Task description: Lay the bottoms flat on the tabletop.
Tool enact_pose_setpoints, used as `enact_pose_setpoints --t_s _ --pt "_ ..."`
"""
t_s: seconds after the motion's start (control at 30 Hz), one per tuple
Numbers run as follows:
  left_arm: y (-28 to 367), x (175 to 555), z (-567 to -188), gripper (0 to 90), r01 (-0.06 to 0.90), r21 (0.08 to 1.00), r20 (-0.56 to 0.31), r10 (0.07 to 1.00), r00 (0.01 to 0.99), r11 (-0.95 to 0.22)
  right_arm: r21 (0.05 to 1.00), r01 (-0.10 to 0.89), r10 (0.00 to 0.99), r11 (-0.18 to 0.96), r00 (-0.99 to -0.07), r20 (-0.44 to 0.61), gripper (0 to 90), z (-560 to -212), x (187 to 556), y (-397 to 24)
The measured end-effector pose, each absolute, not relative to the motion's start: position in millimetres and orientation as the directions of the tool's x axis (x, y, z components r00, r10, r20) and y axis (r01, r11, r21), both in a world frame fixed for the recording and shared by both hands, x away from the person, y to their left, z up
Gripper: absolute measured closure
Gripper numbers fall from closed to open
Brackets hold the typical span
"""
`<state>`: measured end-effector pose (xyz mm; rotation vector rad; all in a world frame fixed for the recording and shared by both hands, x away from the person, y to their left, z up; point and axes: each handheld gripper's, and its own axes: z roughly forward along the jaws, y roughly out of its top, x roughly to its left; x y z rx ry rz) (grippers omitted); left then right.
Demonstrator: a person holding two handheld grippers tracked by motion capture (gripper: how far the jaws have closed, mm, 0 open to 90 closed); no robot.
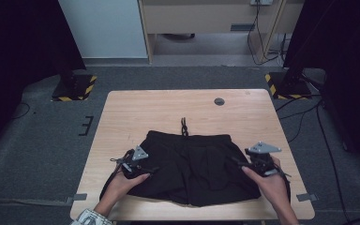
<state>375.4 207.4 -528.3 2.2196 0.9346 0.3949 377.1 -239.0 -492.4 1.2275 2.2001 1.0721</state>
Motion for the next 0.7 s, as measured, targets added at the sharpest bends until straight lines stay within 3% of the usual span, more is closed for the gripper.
enact_pose_setpoints --t_s 0.2,0.37,0.4,0.7 --pt "209 374 -529 23.9 0.5 0.706 0.014 0.715 0.699 -0.502 0.745 0.599 0.864 0.292 -0.499 0.062 53.9 -515 422 -238" --pt "212 368 -529 24.1 0.501 0.703 0.012 0.713 0.701 -0.504 0.719 0.627 0.853 0.301 -0.514 0.091 85.7 -524 434 -234" --pt "213 367 -529 24.2 0.503 0.701 0.012 0.713 0.701 -0.506 0.721 0.621 0.851 0.307 -0.518 0.083 88.2 -523 434 -234" --pt "218 359 -524 24.4 0.508 0.673 0.004 0.69 0.724 -0.537 0.723 0.617 0.865 0.309 -0.499 0.057 88.3 -522 429 -240"
